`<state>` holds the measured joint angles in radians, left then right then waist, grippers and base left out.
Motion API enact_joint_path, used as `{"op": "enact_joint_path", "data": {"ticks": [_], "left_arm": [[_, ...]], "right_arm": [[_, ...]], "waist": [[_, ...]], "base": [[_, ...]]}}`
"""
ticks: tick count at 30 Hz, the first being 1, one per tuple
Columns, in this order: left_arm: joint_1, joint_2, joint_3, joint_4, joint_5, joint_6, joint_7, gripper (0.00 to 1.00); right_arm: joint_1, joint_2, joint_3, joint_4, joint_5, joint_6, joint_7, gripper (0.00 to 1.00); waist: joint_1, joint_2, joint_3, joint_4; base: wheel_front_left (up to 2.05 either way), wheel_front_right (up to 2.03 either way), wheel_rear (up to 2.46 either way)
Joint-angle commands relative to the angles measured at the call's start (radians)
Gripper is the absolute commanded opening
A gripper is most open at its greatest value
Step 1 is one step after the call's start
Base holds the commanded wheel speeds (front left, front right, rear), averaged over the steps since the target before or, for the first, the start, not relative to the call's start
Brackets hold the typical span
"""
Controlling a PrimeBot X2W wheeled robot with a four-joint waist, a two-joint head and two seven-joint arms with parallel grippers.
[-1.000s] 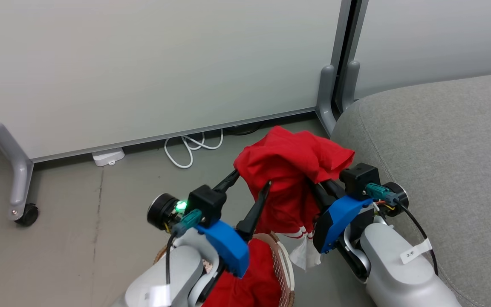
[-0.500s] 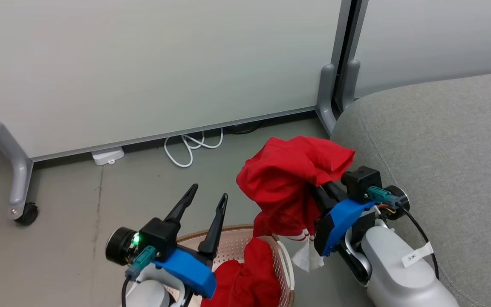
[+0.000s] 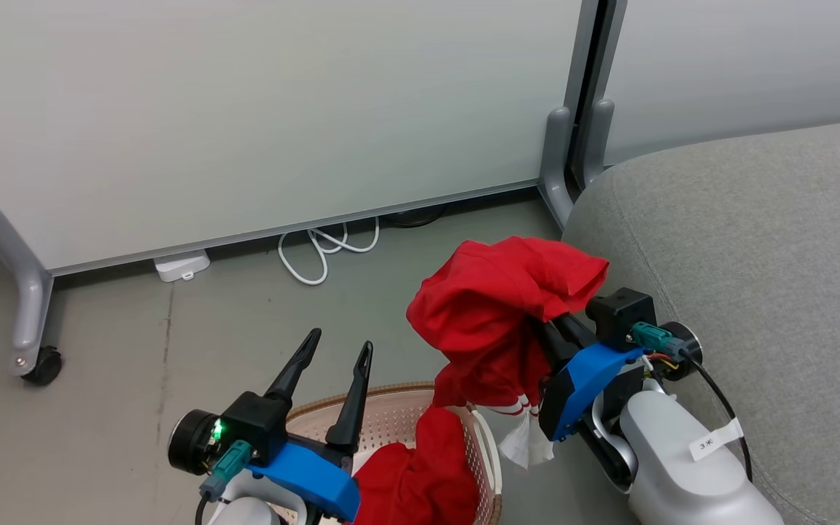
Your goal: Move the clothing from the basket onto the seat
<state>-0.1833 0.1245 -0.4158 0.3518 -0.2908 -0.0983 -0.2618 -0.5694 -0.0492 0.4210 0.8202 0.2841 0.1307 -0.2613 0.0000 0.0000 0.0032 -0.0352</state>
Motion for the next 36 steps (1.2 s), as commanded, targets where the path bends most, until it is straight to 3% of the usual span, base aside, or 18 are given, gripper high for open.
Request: {"op": "enact_joint_path", "data": {"ticks": [1, 12, 36], "left_arm": [[0.009, -0.003, 0.010, 0.002, 0.007, -0.005, -0.005, 1.00], [0.011, -0.031, 0.042, 0.016, 0.044, -0.029, -0.005, 1.00], [-0.015, -0.045, 0.022, 0.041, 0.041, -0.032, -0.005, 1.00]], "right_arm": [[0.007, -0.002, 0.000, -0.006, 0.002, 0.000, -0.006, 0.00], [0.000, -0.002, 0.012, -0.012, 0.016, 0.000, -0.006, 0.00], [-0.004, -0.002, 0.019, -0.021, 0.020, 0.000, -0.006, 0.00]], "waist": [[0.0000, 0.0000, 0.001, -0.002], [0.0000, 0.0000, 0.013, -0.081], [0.0000, 0.0000, 0.042, -0.430]], "base": [[0.00, 0.00, 0.00], [0.00, 0.00, 0.00], [0.00, 0.00, 0.00]]}}
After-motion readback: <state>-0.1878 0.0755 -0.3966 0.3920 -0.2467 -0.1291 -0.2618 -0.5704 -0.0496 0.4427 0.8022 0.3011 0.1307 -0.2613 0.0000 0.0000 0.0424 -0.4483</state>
